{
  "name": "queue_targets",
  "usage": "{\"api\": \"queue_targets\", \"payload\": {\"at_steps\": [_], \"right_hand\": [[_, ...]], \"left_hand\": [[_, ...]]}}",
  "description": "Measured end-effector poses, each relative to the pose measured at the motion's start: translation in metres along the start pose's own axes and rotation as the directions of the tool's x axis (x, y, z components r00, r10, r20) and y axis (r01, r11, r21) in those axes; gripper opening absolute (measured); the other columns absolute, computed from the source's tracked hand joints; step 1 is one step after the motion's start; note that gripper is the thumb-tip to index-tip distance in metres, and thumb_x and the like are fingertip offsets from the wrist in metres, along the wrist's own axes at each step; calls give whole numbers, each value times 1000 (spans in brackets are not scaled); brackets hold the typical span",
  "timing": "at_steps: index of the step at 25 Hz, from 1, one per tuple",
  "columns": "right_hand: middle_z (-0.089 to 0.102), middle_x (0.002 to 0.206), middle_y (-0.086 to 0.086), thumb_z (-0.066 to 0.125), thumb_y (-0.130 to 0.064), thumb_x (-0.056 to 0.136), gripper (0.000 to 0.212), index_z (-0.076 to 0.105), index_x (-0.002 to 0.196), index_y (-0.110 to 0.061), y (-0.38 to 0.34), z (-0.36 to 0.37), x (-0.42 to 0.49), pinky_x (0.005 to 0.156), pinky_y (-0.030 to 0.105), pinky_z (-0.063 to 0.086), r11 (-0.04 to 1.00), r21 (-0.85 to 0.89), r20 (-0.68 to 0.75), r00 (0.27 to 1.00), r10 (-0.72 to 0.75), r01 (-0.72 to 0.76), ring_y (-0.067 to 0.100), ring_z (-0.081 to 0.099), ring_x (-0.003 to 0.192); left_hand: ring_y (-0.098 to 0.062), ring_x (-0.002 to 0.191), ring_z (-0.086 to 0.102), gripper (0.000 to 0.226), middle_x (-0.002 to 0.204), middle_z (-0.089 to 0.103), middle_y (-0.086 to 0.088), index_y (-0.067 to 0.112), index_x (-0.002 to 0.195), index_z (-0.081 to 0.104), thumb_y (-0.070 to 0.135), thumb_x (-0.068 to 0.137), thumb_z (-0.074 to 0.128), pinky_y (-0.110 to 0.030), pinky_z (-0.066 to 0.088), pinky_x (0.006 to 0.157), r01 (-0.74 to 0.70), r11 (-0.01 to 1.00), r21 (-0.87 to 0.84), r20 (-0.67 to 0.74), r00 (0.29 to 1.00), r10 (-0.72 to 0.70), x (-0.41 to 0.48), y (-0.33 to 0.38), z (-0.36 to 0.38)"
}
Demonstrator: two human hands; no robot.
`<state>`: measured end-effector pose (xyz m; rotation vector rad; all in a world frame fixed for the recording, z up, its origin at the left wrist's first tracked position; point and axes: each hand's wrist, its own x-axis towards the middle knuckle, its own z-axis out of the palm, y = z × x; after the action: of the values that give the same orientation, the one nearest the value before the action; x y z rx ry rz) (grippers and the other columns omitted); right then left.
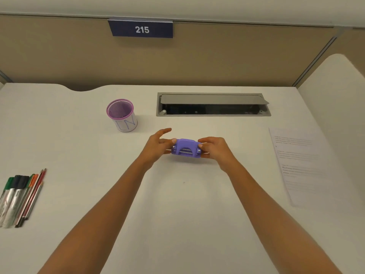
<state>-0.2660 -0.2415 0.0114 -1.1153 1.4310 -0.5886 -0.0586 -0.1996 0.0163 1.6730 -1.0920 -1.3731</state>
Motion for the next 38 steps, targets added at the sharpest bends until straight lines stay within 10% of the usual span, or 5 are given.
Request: {"api": "queue_targets", "payload": {"at_steps": [9,15,29,38], "right_hand": [[71,101,19,72,-13,84,18,69,94,1,-5,-8,48,85,37,59,969,107,-224,944,242,-223,30,70,89],[60,88,9,67,-35,88,29,58,86,-8,-15,-16,88,85,29,51,929,-221,-409,893,189,-298,20,58,81],[70,109,13,66,-32,90,24,60,91,-8,-23,-25,133,76,25,45,917,-319,-471,880,64,-238,18,55,79],[70,94,11,67,-20,89,8,64,88,-12,-13,-30,106,65,20,52,991,-49,-487,869,87,-126,17,64,74]], "left_hand": [[-27,96,67,18,100,62,-11,8,102,62,21,90,63,-30,55,89,356,934,-32,-197,914,-355,59,19,29],[-26,95,64,20,96,60,-11,8,94,58,27,90,63,-32,53,93,312,949,44,-306,909,-284,103,25,52],[-26,97,65,29,102,65,-13,3,112,65,24,93,58,-28,51,84,247,957,152,-330,925,-187,131,21,64],[-26,110,62,30,125,64,-11,8,121,64,16,94,58,-38,49,101,180,972,153,-319,940,-124,103,8,54]]}}
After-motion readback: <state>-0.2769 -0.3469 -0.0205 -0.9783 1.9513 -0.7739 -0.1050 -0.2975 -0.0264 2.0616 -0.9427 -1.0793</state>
